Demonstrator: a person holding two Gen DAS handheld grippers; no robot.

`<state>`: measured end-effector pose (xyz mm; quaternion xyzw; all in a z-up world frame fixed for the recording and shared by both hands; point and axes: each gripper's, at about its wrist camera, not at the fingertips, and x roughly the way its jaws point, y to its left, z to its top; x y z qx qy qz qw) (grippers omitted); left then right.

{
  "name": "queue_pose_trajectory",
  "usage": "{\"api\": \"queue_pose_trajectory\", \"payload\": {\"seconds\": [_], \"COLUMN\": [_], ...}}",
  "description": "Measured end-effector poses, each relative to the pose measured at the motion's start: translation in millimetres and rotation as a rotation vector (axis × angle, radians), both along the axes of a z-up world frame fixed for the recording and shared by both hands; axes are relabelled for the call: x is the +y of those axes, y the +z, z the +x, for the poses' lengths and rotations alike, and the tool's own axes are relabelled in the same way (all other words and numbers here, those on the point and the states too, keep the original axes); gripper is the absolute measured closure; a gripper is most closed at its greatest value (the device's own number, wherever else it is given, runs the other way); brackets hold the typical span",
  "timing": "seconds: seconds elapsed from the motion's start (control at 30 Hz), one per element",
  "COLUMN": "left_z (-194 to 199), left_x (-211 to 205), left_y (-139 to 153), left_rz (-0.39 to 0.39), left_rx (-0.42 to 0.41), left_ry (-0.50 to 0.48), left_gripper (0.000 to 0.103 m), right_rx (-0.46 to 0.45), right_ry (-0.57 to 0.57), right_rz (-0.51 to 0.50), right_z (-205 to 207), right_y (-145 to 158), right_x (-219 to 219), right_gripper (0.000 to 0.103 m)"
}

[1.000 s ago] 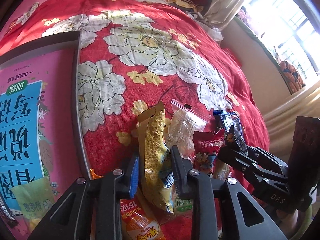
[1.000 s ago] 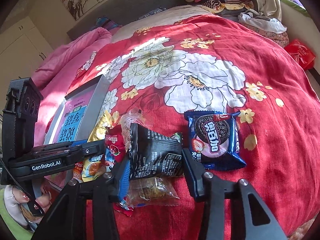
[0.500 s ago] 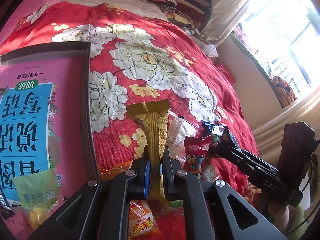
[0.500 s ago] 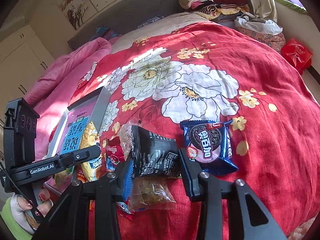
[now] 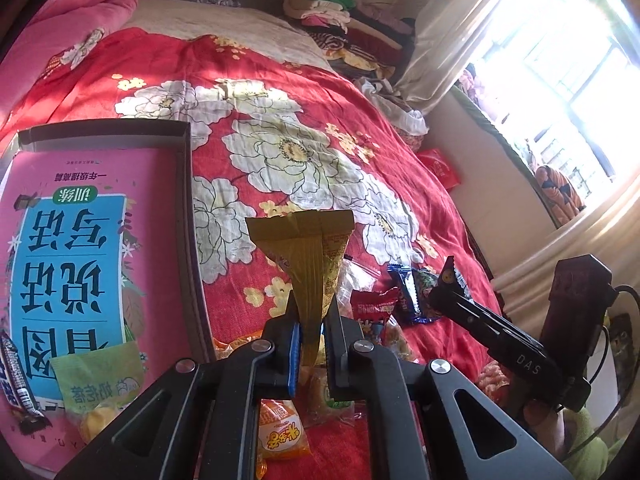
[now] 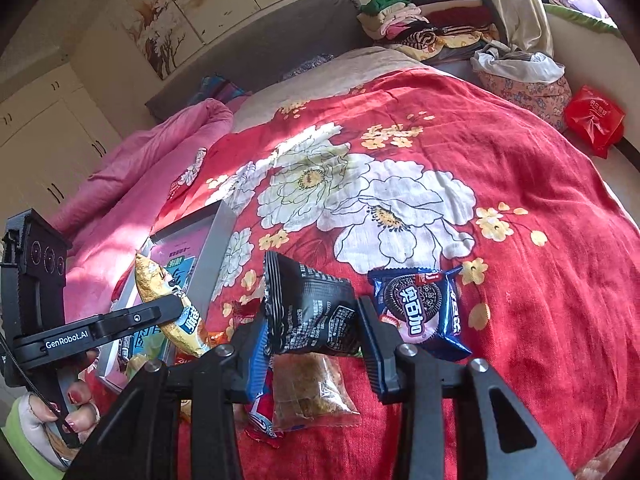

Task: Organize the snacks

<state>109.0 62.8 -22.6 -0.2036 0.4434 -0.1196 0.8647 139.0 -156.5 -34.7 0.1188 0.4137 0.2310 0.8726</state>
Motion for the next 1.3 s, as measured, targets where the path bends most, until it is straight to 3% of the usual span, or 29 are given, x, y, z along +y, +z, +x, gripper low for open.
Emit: {"api": "queue_pose_trajectory", "payload": {"seconds": [0.33, 0.83, 1.3], "left_z": [-15.1, -35.7, -61.3], "left_x": [10.0, 45.9, 90.5], "left_y": [21.2, 38.8, 52.6], "left_rz": [-0.012, -0.016, -0.018], "left_rx": [-0.056, -0.094, -0.125], "left_ry": [0.014, 0.095, 0.188], "left_gripper": [0.094, 0.094, 0.094], "right_rx": [-0.057, -0.171, -0.198], "right_ry": [0.022, 0.122, 0.191], "right_rz": [0.008, -0.073, -0.025], "right_z": [-8.3, -29.5, -45.0], "right_y": [12.8, 29.8, 41.2], "right_x": [3.6, 34.3, 53.1], "right_gripper": [0.063, 0.063, 0.064]}}
